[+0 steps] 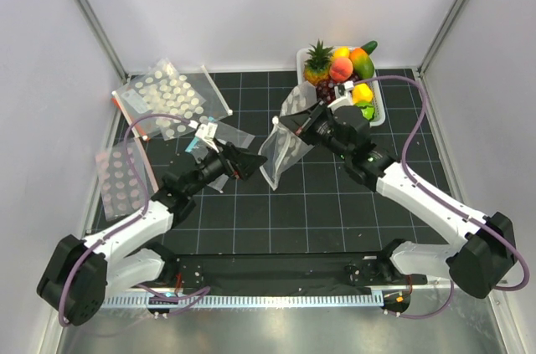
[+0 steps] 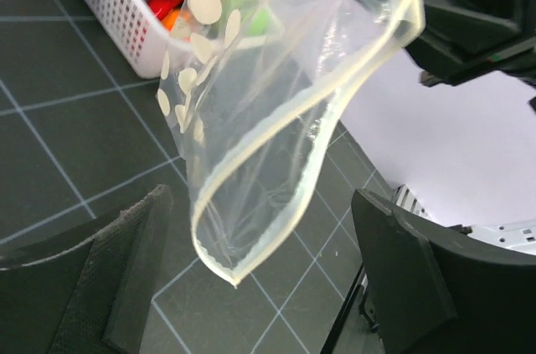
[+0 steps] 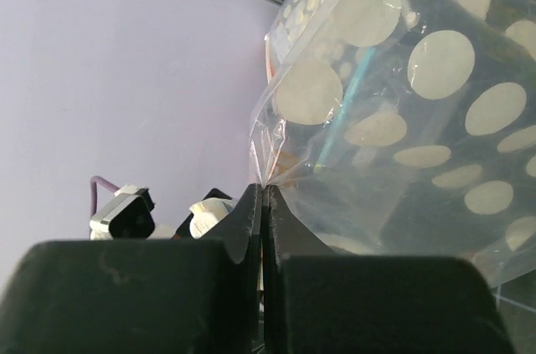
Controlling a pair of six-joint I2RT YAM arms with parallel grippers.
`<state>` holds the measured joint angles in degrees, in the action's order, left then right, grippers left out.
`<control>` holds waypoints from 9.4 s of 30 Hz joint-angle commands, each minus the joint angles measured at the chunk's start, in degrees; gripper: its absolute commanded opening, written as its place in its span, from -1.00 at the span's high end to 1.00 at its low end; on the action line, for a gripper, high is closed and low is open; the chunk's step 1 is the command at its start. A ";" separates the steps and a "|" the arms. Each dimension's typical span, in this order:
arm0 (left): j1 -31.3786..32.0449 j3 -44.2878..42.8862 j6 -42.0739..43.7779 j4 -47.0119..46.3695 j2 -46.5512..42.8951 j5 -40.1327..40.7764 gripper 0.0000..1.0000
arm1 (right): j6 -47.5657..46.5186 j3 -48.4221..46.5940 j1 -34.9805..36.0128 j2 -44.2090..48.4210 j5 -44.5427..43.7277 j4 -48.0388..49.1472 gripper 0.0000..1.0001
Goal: Place the food in the zip-top bag and seal the zipper
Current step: Open the zipper of the food storage bag, then pick up the fake fruit from the bin, then place the fake fruit in the zipper food storage bag.
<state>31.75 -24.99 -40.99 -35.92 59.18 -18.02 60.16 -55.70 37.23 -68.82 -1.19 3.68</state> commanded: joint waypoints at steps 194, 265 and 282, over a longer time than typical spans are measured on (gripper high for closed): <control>7.10 -38.02 7.24 45.41 26.34 18.64 1.00 | -30.98 12.28 -8.33 7.11 -6.82 7.02 0.24; 3.58 -22.20 -4.71 22.83 7.88 -6.23 1.00 | -29.67 15.62 6.36 -0.09 2.92 24.00 0.45; 3.50 -18.07 -11.12 10.88 7.00 -10.89 1.00 | -17.90 21.51 4.17 -9.41 12.43 46.99 0.43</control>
<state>34.87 -43.00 -50.15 -18.85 66.15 -26.74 37.15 -36.82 42.28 -79.48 5.78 34.57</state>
